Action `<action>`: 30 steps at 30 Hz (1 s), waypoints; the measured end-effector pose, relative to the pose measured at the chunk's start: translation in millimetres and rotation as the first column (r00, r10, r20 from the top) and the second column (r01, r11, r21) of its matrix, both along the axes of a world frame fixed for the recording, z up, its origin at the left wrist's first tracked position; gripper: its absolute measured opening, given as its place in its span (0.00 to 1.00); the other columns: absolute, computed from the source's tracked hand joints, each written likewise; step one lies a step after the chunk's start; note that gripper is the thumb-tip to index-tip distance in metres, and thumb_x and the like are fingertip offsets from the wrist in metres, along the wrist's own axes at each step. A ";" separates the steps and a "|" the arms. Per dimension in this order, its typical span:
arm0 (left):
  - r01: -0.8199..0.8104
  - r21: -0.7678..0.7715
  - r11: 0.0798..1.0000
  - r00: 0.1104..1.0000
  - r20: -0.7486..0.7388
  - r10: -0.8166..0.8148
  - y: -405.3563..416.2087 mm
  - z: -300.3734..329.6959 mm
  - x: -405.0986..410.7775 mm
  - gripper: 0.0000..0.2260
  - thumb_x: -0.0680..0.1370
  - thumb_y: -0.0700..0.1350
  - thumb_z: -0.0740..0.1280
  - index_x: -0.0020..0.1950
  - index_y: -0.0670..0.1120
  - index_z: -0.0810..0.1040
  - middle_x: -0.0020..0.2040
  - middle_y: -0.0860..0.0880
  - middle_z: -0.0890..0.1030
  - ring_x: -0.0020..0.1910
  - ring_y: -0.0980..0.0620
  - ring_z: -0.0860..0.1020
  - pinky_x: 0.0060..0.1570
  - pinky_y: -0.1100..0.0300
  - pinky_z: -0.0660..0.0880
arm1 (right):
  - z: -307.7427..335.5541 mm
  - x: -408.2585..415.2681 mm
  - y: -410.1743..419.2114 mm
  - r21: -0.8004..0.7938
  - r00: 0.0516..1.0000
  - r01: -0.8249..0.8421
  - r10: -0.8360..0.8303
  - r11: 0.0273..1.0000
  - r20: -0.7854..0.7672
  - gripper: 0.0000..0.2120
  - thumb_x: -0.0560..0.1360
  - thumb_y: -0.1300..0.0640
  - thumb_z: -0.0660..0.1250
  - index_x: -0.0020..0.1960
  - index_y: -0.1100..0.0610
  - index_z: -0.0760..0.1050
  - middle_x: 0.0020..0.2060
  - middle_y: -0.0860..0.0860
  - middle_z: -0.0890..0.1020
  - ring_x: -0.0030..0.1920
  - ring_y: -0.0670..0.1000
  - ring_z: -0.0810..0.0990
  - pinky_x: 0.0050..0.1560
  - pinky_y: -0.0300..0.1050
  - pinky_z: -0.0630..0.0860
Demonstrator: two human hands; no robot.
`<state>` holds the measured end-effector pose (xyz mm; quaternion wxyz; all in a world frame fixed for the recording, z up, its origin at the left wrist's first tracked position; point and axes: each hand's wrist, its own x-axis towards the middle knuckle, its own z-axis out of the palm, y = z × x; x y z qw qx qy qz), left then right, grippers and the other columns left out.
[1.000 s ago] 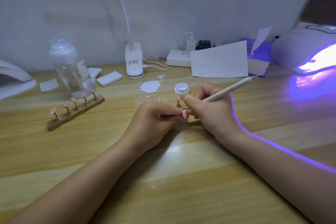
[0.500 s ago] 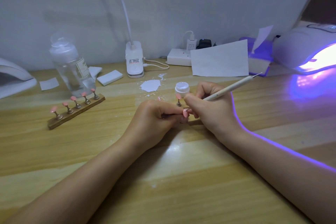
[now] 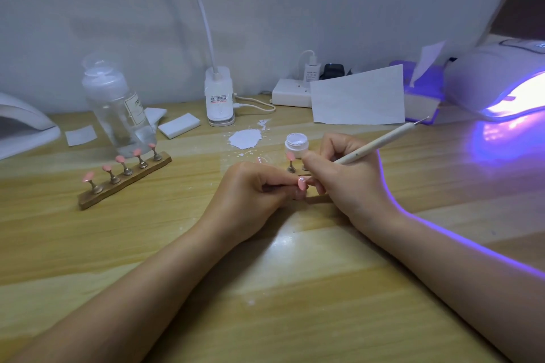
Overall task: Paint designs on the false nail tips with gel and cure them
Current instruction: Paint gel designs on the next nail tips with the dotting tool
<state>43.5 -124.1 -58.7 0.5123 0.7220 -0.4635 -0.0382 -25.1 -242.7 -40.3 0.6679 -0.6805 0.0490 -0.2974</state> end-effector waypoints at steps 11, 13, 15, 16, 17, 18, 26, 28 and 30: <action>-0.008 0.027 1.000 1.000 0.006 0.008 0.5 -0.2 0.6 0.05 0.70 0.34 0.71 0.44 0.40 0.84 0.37 0.48 0.83 0.31 0.71 0.71 0.36 0.71 0.68 | -0.3 -0.6 1.4 -0.060 1.000 0.005 -0.006 0.998 -0.019 0.19 0.68 0.74 0.62 0.25 0.59 0.60 0.13 0.45 0.68 0.16 0.40 0.69 0.20 0.28 0.63; -0.006 0.032 0.999 1.000 0.002 0.006 0.3 0.1 0.3 0.05 0.70 0.34 0.71 0.43 0.39 0.84 0.36 0.50 0.83 0.31 0.72 0.71 0.35 0.73 0.67 | -1.1 -0.1 1.0 -0.074 0.999 0.025 -0.027 0.997 -0.022 0.19 0.68 0.73 0.63 0.25 0.59 0.60 0.14 0.45 0.67 0.17 0.40 0.69 0.20 0.29 0.63; -0.003 0.031 1.000 1.000 -0.002 0.003 0.3 0.4 -0.3 0.05 0.70 0.34 0.71 0.44 0.39 0.84 0.36 0.50 0.83 0.31 0.73 0.72 0.35 0.74 0.67 | -1.7 0.5 0.6 -0.084 0.999 0.038 -0.040 0.996 -0.023 0.19 0.68 0.73 0.63 0.24 0.59 0.60 0.14 0.45 0.66 0.17 0.40 0.69 0.20 0.30 0.63; -0.003 0.029 1.000 1.000 -0.005 0.003 0.4 0.5 -0.5 0.05 0.70 0.34 0.71 0.44 0.39 0.84 0.37 0.50 0.83 0.32 0.73 0.72 0.36 0.74 0.67 | -2.1 0.8 0.5 -0.087 0.999 0.040 -0.042 0.995 -0.024 0.19 0.68 0.73 0.63 0.24 0.59 0.60 0.14 0.45 0.66 0.16 0.40 0.69 0.20 0.30 0.63; -0.003 0.028 1.000 1.000 -0.008 0.003 0.6 0.6 -0.6 0.05 0.70 0.34 0.71 0.44 0.39 0.84 0.37 0.50 0.83 0.32 0.73 0.72 0.36 0.74 0.68 | -2.3 0.8 0.4 -0.090 0.999 0.040 -0.043 0.995 -0.026 0.19 0.68 0.73 0.63 0.24 0.59 0.60 0.14 0.45 0.66 0.16 0.40 0.69 0.20 0.30 0.63; -0.002 0.028 1.000 1.000 -0.011 0.003 0.6 0.7 -0.7 0.05 0.70 0.34 0.71 0.44 0.39 0.84 0.37 0.49 0.83 0.32 0.73 0.72 0.36 0.73 0.68 | -2.2 0.7 0.5 -0.092 0.999 0.039 -0.041 0.995 -0.026 0.19 0.68 0.73 0.63 0.25 0.59 0.60 0.14 0.45 0.66 0.16 0.40 0.69 0.20 0.29 0.63; -0.006 0.027 1.000 1.000 -0.025 0.007 0.3 1.2 -1.2 0.06 0.70 0.34 0.70 0.45 0.40 0.84 0.37 0.49 0.83 0.31 0.71 0.71 0.35 0.72 0.69 | -1.7 -0.1 0.8 -0.079 0.999 0.025 -0.027 0.997 -0.024 0.19 0.68 0.73 0.63 0.25 0.59 0.60 0.13 0.45 0.67 0.16 0.40 0.69 0.20 0.29 0.63; -0.004 0.032 0.999 1.000 -0.011 0.004 0.8 1.5 -1.3 0.05 0.71 0.34 0.70 0.44 0.40 0.84 0.36 0.49 0.83 0.31 0.71 0.71 0.35 0.73 0.68 | -1.4 0.3 1.1 -0.077 0.999 0.024 -0.026 0.997 -0.027 0.19 0.68 0.73 0.63 0.25 0.59 0.60 0.14 0.46 0.67 0.17 0.41 0.69 0.21 0.30 0.63; -0.007 0.038 0.999 1.000 -0.009 0.007 1.1 1.3 -1.2 0.05 0.71 0.34 0.70 0.44 0.40 0.84 0.36 0.48 0.83 0.31 0.71 0.71 0.35 0.72 0.68 | -0.2 -0.1 1.6 -0.034 1.000 0.004 -0.005 0.999 -0.019 0.19 0.69 0.74 0.61 0.25 0.59 0.60 0.14 0.46 0.66 0.16 0.41 0.68 0.20 0.28 0.63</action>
